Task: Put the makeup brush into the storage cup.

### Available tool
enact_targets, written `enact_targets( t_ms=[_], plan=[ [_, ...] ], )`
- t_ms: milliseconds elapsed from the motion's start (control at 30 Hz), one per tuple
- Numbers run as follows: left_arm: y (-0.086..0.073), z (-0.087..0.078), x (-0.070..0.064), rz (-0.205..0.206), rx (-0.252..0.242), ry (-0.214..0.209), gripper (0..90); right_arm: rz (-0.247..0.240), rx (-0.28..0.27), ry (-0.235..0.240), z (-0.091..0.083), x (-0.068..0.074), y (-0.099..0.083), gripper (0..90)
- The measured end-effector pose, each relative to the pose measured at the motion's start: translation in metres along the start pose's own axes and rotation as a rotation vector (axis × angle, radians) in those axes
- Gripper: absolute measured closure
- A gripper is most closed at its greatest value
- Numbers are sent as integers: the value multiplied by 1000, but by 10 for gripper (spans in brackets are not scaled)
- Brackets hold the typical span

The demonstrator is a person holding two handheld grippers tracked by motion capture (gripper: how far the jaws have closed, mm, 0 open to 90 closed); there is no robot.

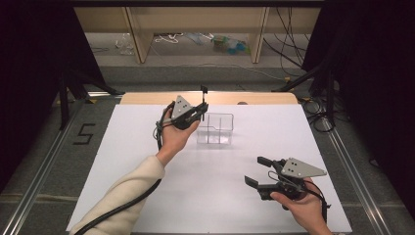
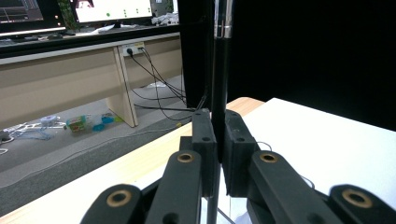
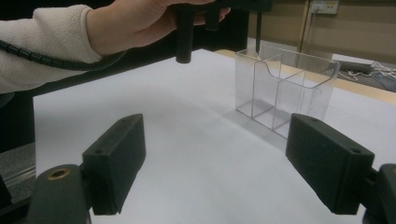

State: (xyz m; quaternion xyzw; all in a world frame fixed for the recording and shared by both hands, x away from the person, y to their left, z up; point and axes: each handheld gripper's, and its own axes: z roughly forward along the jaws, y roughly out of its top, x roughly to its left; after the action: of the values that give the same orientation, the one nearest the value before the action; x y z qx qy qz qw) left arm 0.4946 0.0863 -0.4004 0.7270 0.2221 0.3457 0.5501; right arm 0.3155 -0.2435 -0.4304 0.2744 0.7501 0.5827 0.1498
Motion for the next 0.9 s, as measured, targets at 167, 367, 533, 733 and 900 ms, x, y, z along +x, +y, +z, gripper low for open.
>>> enact_targets(
  t_ms=[167, 367, 533, 733, 900],
  plan=[
    [-1, 1, 0, 3, -5, -5, 851, 1, 0, 0, 0, 0, 0, 210],
    [-2, 2, 0, 4, 0, -2, 851, 2, 1, -2, 0, 0, 0, 210],
    [-4, 2, 1, 10, 5, -2, 851, 2, 1, -2, 0, 0, 0, 210],
    [-6, 3, 2, 11, 4, -1, 851, -23, -16, -6, 1, -2, 0, 210],
    [-7, 3, 2, 14, 7, -1, 851, -22, -14, -3, 1, -2, 0, 210]
  ],
)
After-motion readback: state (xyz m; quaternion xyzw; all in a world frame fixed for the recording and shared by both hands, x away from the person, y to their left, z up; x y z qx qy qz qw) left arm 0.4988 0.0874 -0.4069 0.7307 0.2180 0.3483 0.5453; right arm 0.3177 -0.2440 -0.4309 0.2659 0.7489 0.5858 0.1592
